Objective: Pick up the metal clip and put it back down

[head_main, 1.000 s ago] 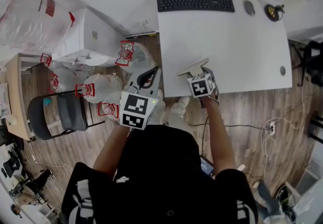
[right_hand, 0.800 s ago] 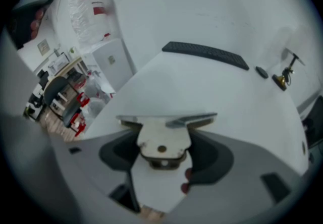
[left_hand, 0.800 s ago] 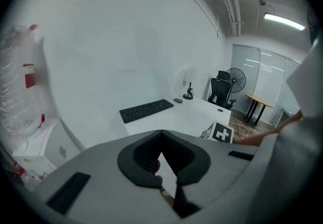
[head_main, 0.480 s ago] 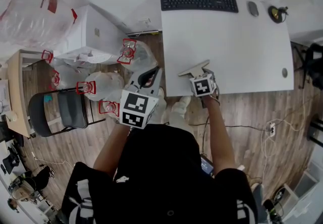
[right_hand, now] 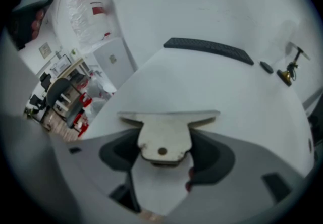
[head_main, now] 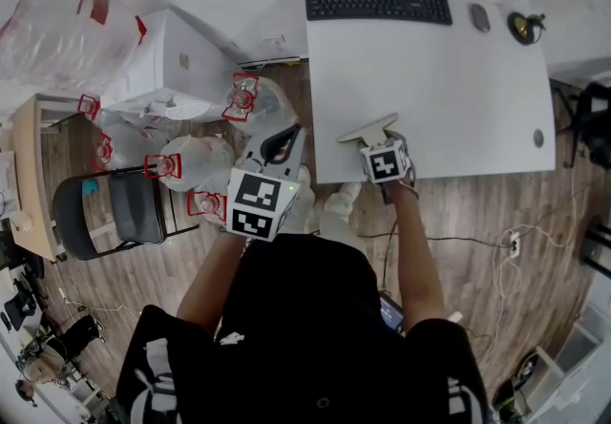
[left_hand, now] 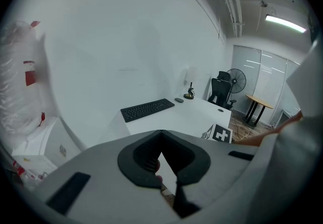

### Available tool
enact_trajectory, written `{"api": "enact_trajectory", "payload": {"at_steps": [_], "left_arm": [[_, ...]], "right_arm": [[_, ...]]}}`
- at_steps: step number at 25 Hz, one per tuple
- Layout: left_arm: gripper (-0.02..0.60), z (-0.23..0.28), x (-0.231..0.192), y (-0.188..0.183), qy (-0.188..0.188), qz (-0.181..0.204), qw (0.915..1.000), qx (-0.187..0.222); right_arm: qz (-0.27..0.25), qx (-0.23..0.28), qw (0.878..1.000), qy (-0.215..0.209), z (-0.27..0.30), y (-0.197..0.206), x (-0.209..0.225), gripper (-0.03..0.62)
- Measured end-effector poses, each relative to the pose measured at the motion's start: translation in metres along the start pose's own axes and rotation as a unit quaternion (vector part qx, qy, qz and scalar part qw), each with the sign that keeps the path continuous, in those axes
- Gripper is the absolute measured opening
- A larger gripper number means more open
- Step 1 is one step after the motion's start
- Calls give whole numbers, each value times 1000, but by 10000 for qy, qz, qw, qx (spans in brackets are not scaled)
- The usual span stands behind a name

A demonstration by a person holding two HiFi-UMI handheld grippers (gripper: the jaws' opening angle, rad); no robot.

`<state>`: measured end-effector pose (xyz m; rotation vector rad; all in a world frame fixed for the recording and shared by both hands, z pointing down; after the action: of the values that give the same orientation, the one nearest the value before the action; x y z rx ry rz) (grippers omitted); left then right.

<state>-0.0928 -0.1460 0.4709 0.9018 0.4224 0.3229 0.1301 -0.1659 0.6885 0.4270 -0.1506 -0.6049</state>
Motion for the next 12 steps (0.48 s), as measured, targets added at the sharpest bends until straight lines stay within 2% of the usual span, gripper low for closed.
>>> {"api": "enact_trajectory", "payload": {"at_steps": [12], "left_arm": [[20,6,2,-14,200,109,9997,68]], "right_arm": [[-17,-106,9999,-33,-5,0,-2,287]]}}
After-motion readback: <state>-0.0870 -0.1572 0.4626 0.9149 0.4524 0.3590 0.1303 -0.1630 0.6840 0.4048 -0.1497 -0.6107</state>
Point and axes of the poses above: the fingertips, and each gripper's own axes: z forward along the fingers, x to its right, y out of its underside, the point moved 9 cm from there along -z, backward along the fingers, and after that the axes turned 10 degrees about -z, right-handed, at the moved point
